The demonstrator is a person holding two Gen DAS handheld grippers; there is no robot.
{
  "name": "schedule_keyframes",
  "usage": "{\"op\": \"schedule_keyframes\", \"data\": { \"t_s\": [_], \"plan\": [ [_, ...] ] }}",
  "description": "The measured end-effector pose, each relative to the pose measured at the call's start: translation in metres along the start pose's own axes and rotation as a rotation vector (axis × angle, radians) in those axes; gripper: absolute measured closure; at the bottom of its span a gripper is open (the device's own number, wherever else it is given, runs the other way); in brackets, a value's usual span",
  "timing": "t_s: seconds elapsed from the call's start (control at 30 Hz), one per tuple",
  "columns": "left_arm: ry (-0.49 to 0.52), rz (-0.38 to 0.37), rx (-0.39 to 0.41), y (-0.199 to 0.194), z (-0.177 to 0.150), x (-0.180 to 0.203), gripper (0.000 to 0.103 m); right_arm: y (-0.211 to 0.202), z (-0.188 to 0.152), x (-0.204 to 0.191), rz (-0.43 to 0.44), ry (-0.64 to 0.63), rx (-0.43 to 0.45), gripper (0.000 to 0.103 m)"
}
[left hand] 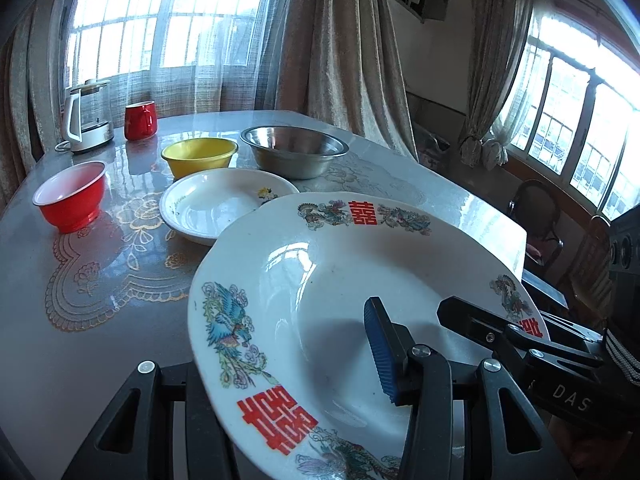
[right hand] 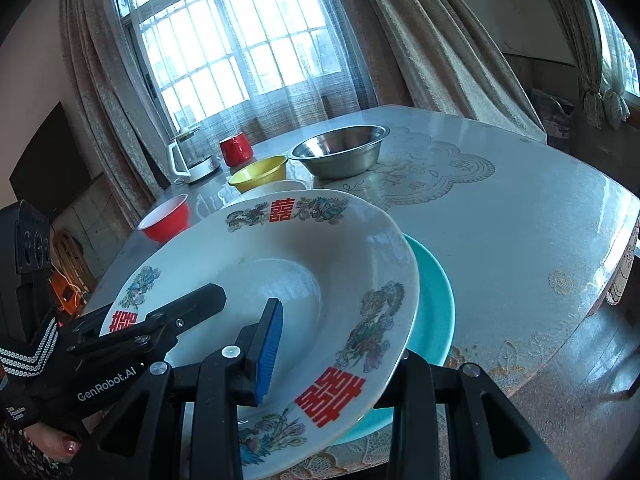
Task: Organize plates and bowls
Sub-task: 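Lift the large white plate and lower it onto the teal plate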
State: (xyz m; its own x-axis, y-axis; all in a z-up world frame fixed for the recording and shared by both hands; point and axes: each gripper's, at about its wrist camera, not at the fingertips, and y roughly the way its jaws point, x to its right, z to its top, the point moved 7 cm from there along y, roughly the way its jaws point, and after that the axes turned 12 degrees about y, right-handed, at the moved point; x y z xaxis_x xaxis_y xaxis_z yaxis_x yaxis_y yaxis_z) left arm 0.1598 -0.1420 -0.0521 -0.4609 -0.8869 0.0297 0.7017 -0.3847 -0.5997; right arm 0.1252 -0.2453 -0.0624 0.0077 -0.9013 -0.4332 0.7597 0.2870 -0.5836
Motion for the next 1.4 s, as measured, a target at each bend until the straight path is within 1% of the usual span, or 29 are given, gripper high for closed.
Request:
{"op": "schedule_keyframes", "data": {
  "t_s": [0.27,0.4,0.6,0.7,0.77,0.83,0.9,0.97,1.1,1.17,1.33,1.4],
  "plan": [
    [-0.013,-0.024,-0.099,0.026,-0.004,0.006,0.054,0.012,0.001,0.023,-0.026,0.074,-0.043,0.069],
    [-0.021,-0.013,-0.131,0.035,-0.006,0.006,0.052,0.019,0.003,0.03,-0.043,0.099,-0.059,0.069],
    [0.0,0.008,-0.118,0.036,-0.006,0.007,0.051,0.023,0.004,0.033,-0.058,0.093,-0.057,0.069],
    [0.014,0.027,-0.109,0.036,-0.006,0.008,0.049,0.022,0.003,0.036,-0.077,0.079,-0.049,0.069],
    [0.0,0.022,-0.113,0.037,-0.007,0.006,0.048,0.021,0.003,0.037,-0.094,0.07,-0.043,0.069],
    [-0.015,0.015,-0.119,0.039,-0.008,0.005,0.046,0.019,0.004,0.039,-0.082,0.091,-0.046,0.069],
    [-0.007,0.02,-0.122,0.039,-0.007,0.005,0.046,0.018,0.005,0.042,-0.072,0.116,-0.052,0.069],
    [0.007,0.034,-0.132,0.039,-0.009,0.004,0.042,0.016,0.005,0.045,-0.075,0.126,-0.054,0.068],
    [0.034,0.04,-0.146,0.036,-0.011,0.002,0.043,0.01,0.005,0.051,-0.097,0.135,-0.04,0.067],
    [0.04,0.037,-0.153,0.033,-0.014,0.003,0.044,0.007,0.006,0.053,-0.09,0.142,-0.037,0.067],
    [0.043,0.032,-0.158,0.026,-0.018,0.003,0.048,0.002,0.008,0.054,-0.097,0.14,-0.024,0.067],
    [0.051,0.036,-0.158,0.023,-0.019,0.004,0.05,0.001,0.008,0.053,-0.118,0.126,-0.017,0.067]
  ]
}}
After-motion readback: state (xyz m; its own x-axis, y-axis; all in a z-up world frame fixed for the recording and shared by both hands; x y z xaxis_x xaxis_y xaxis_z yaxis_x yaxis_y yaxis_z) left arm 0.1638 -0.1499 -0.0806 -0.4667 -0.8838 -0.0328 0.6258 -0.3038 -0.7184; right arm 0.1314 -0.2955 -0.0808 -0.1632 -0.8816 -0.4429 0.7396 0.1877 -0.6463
